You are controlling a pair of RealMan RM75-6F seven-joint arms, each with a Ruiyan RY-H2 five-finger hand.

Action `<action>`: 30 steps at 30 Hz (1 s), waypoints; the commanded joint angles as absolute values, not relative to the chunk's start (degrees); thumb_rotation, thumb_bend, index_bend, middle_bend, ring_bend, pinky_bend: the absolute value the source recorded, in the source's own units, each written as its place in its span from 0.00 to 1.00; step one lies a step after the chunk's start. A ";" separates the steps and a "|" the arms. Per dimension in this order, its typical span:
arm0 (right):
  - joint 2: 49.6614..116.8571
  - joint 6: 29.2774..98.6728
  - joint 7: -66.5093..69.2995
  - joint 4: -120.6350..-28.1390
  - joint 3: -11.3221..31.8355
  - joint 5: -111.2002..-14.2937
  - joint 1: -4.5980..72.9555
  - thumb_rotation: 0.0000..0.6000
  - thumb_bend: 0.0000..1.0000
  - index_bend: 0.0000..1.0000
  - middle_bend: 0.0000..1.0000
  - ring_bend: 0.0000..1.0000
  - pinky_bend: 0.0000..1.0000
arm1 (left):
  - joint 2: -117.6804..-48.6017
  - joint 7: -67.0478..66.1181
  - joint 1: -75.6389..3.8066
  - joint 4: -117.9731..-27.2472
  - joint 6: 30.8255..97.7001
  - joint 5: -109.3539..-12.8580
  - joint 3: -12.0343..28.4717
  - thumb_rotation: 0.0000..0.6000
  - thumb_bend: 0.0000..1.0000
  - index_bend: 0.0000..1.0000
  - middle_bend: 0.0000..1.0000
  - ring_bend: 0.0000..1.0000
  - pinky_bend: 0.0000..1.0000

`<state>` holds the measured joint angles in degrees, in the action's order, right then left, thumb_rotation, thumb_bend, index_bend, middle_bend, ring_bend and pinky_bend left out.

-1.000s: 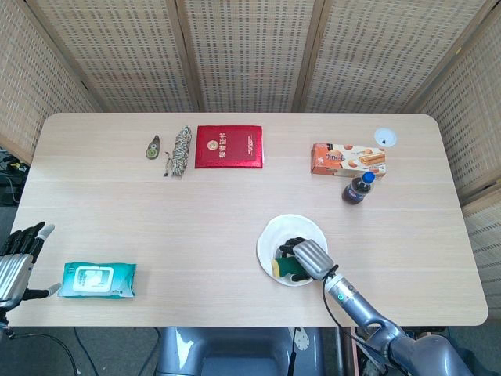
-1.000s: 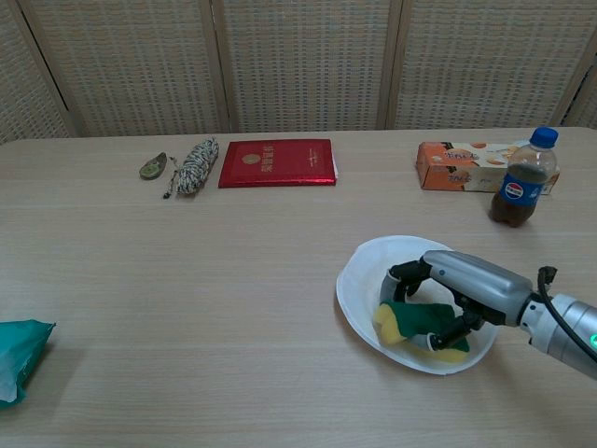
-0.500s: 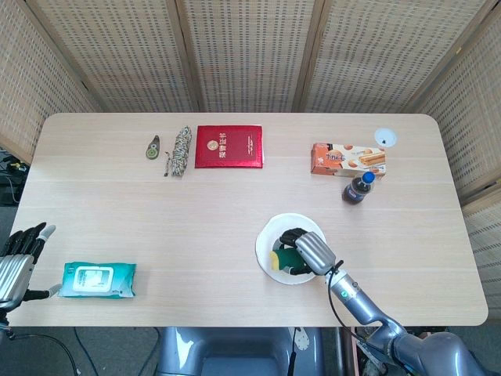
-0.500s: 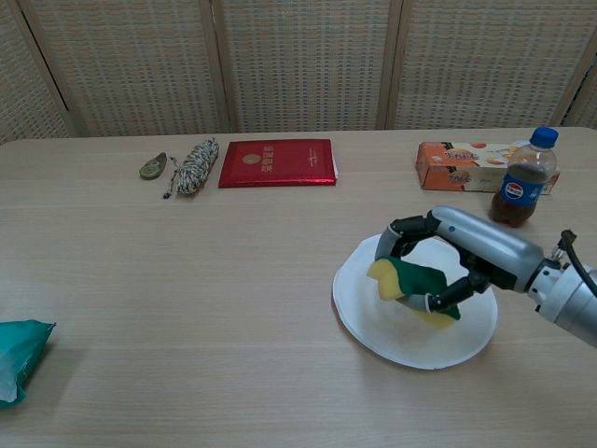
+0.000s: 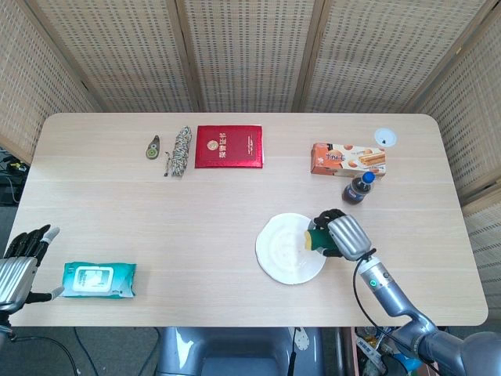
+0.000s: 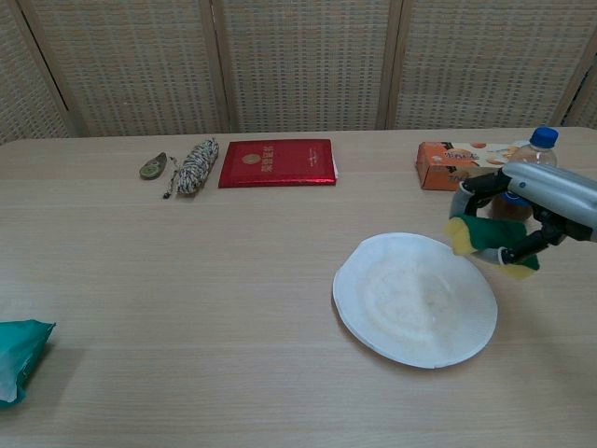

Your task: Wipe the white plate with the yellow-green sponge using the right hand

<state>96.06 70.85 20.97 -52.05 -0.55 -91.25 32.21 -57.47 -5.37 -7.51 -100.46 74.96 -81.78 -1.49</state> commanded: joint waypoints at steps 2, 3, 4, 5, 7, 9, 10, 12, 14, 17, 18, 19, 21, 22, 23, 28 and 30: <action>94.29 64.60 12.38 -52.36 -1.21 -87.79 30.82 1.00 0.30 0.45 0.50 0.31 0.24 | -57.35 -5.28 -7.32 -100.74 75.37 -82.42 -1.75 1.00 0.00 0.00 0.00 0.00 0.00; 94.16 63.69 10.72 -52.54 -1.16 -87.22 30.74 1.00 0.30 0.45 0.48 0.30 0.22 | -57.34 -5.28 -7.25 -100.75 75.50 -82.58 -1.80 1.00 0.00 0.00 0.00 0.00 0.00; 94.09 63.08 9.47 -52.66 -1.11 -86.82 30.69 1.00 0.30 0.44 0.44 0.27 0.19 | -57.33 -5.26 -7.21 -100.76 75.57 -82.68 -1.84 1.00 0.00 0.00 0.00 0.00 0.00; 93.97 62.19 7.58 -52.93 -1.01 -86.22 30.66 1.00 0.30 0.41 0.39 0.22 0.15 | -57.32 -5.20 -7.16 -100.78 75.66 -82.82 -1.90 1.00 0.00 0.00 0.00 0.00 0.00; 93.54 60.40 4.25 -54.03 -0.73 -84.89 30.58 1.00 0.29 0.31 0.26 0.10 0.06 | -57.25 -5.05 -7.08 -100.80 75.79 -83.04 -1.99 1.00 0.00 0.00 0.00 0.00 0.00; 92.94 59.09 1.76 -55.78 -0.25 -83.51 30.46 1.00 0.26 0.19 0.11 0.01 0.01 | -57.17 -4.87 -7.00 -100.79 75.95 -83.25 -2.04 1.00 0.00 0.00 0.00 0.00 0.00; 92.60 58.50 0.81 -56.82 0.08 -82.68 30.33 1.00 0.24 0.15 0.07 0.00 0.00 | -57.13 -4.76 -6.96 -100.78 76.02 -83.34 -2.07 1.00 0.00 0.00 0.00 0.00 0.00; 91.50 57.02 -1.44 -59.90 0.94 -80.41 30.05 1.00 0.16 0.04 0.00 0.00 0.00 | -57.04 -4.49 -6.86 -100.74 76.22 -83.53 -2.11 1.00 0.00 0.00 0.00 0.00 0.00; 90.38 55.93 -3.73 -62.66 1.53 -78.48 29.81 1.00 0.12 0.00 0.00 0.00 0.00 | -56.93 -4.28 -6.81 -100.79 76.33 -83.69 -2.14 1.00 0.00 0.00 0.00 0.00 0.00; 88.09 55.93 -7.00 -68.46 2.63 -75.82 29.15 1.00 0.08 0.00 0.00 0.00 0.00 | -56.77 -3.92 -6.75 -100.80 76.44 -83.91 -2.20 1.00 0.00 0.00 0.00 0.00 0.00; 87.40 56.44 -7.59 -70.13 2.89 -75.42 28.87 1.00 0.07 0.00 0.00 0.00 0.00 | -56.71 -3.84 -6.75 -100.81 76.46 -83.93 -2.18 1.00 0.00 0.00 0.00 0.00 0.00; 86.66 57.10 -8.23 -71.78 3.08 -75.18 28.56 1.00 0.07 0.00 0.00 0.00 0.00 | -56.66 -3.76 -6.71 -100.79 76.51 -83.92 -2.18 1.00 0.00 0.00 0.00 0.00 0.00; 84.49 59.40 -9.38 -76.28 3.27 -75.28 27.51 1.00 0.06 0.00 0.00 0.00 0.00 | -56.56 -3.54 -6.64 -100.73 76.66 -83.95 -2.15 1.00 0.00 0.00 0.00 0.00 0.00; 82.97 61.02 -9.71 -79.20 3.20 -75.68 26.71 1.00 0.06 0.00 0.00 0.00 0.00 | -56.49 -3.34 -6.59 -100.69 76.77 -84.02 -2.15 1.00 0.00 0.00 0.00 0.00 0.00; 82.03 61.99 -9.87 -80.90 3.10 -76.03 26.22 1.00 0.06 0.00 0.00 0.00 0.00 | -56.45 -3.23 -6.55 -100.67 76.84 -84.11 -2.17 1.00 0.00 0.00 0.00 0.00 0.00; 75.50 71.74 -7.18 -90.02 0.97 -82.06 21.16 1.00 0.02 0.00 0.00 0.00 0.00 | -56.20 -2.16 -6.02 -100.30 77.97 -84.97 -2.30 1.00 0.00 0.00 0.00 0.00 0.00; 73.77 76.29 -5.98 -91.18 -0.21 -84.97 18.71 1.00 0.00 0.00 0.00 0.00 0.00 | -56.23 -1.92 -5.69 -100.02 78.82 -85.31 -2.22 1.00 0.00 0.00 0.00 0.00 0.00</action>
<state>77.93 69.56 -7.79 -87.29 1.62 -80.29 22.96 -56.23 -2.10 -5.93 -100.23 78.35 -85.06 -2.25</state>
